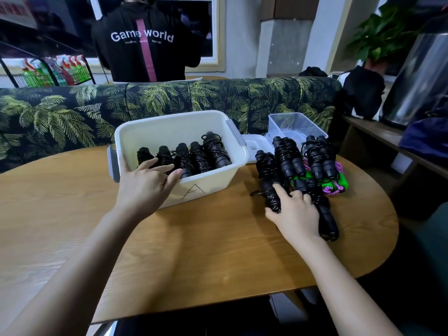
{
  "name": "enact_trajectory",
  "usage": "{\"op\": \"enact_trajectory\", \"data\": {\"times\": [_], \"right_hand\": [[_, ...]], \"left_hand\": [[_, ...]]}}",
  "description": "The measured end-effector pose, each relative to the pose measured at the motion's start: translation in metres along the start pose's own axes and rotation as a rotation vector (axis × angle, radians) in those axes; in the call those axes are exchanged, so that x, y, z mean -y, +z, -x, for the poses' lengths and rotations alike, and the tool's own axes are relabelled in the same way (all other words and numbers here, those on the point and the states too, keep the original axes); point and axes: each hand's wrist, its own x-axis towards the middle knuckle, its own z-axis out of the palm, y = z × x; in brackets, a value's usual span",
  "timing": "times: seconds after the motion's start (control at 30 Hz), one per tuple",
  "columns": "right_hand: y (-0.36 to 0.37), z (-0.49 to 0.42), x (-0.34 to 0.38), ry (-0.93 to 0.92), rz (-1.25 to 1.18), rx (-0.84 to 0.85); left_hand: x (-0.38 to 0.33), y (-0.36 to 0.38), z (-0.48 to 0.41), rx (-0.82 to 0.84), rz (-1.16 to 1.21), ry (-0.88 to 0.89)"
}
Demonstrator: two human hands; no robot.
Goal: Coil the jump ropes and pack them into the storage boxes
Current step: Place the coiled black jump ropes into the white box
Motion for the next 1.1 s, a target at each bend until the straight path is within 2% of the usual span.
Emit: {"op": "enact_trajectory", "data": {"times": [0.1,0.17,0.27,0.37,0.47,0.57,0.67,0.77,0.83,0.97,1.1], "right_hand": [[-0.005,0.002,-0.007,0.065,-0.373,-0.09],[-0.016,0.0,-0.008,0.078,-0.724,-0.117],[-0.045,-0.008,0.007,-0.029,-1.191,-0.132],[-0.071,-0.024,0.044,-0.171,-1.423,-0.036],[-0.082,-0.043,0.1,-0.268,-1.486,0.144],[-0.07,-0.059,0.154,-0.323,-1.424,0.288],[-0.053,-0.061,0.192,-0.334,-1.364,0.415],[-0.042,-0.056,0.214,-0.337,-1.362,0.553],[-0.034,-0.052,0.223,-0.36,-1.311,0.521],[-0.024,-0.043,0.231,-0.363,-1.221,0.338],[-0.024,-0.038,0.229,-0.32,-1.392,0.464]], "left_hand": [[0.001,0.0,-0.001,-0.01,0.028,0.038],[0.003,0.001,-0.001,-0.012,0.044,0.056],[0.003,0.004,0.002,-0.043,0.045,0.09],[0.0,0.008,0.007,-0.092,0.033,0.119],[-0.003,0.009,0.016,-0.294,0.106,0.152],[-0.003,0.012,0.023,-0.469,0.25,0.188],[-0.003,0.01,0.026,-0.523,0.369,0.226],[0.004,0.013,0.03,-0.507,0.415,0.286],[0.012,0.015,0.034,-0.479,0.469,0.299],[0.021,0.006,0.036,-0.475,0.632,0.222],[0.017,-0.008,0.02,-0.588,0.452,0.099]]}}
